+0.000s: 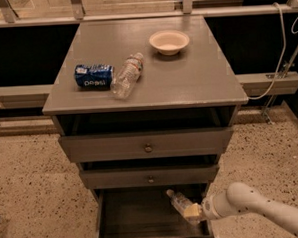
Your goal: Place blue plastic bottle into bottom drawer
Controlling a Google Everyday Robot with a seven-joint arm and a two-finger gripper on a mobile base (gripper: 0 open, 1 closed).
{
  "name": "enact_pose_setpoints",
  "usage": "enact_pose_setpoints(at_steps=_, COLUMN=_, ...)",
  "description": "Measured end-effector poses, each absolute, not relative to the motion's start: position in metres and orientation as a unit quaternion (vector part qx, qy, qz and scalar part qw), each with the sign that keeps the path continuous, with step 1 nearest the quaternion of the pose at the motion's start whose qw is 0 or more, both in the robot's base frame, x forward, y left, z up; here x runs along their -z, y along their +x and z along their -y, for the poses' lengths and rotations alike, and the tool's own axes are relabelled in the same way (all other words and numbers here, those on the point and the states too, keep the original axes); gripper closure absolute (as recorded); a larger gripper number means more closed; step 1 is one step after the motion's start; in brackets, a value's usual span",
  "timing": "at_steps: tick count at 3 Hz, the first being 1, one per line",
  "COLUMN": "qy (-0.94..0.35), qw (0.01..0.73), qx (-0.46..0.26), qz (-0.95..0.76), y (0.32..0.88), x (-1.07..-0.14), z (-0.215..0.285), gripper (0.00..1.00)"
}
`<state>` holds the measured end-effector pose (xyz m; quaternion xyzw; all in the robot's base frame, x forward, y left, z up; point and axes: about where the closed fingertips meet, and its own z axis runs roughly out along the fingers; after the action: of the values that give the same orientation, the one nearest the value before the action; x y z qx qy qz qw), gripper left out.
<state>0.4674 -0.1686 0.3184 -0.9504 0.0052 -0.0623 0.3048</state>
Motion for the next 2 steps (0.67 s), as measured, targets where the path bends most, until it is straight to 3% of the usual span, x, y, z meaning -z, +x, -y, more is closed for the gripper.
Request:
enact_pose_setpoints(at_steps=1, qy=-0.946, qw=0.312, qx=0.091, qz=0.003, y=0.4739, x=-0.3011, z=0.1508, gripper=0.97)
enact_pose_setpoints(at_steps=2, qy=-0.946, qw=0.312, qx=0.087, qz=0.004, y=0.4723, x=-0.3009, z=0.1499, gripper=0.75)
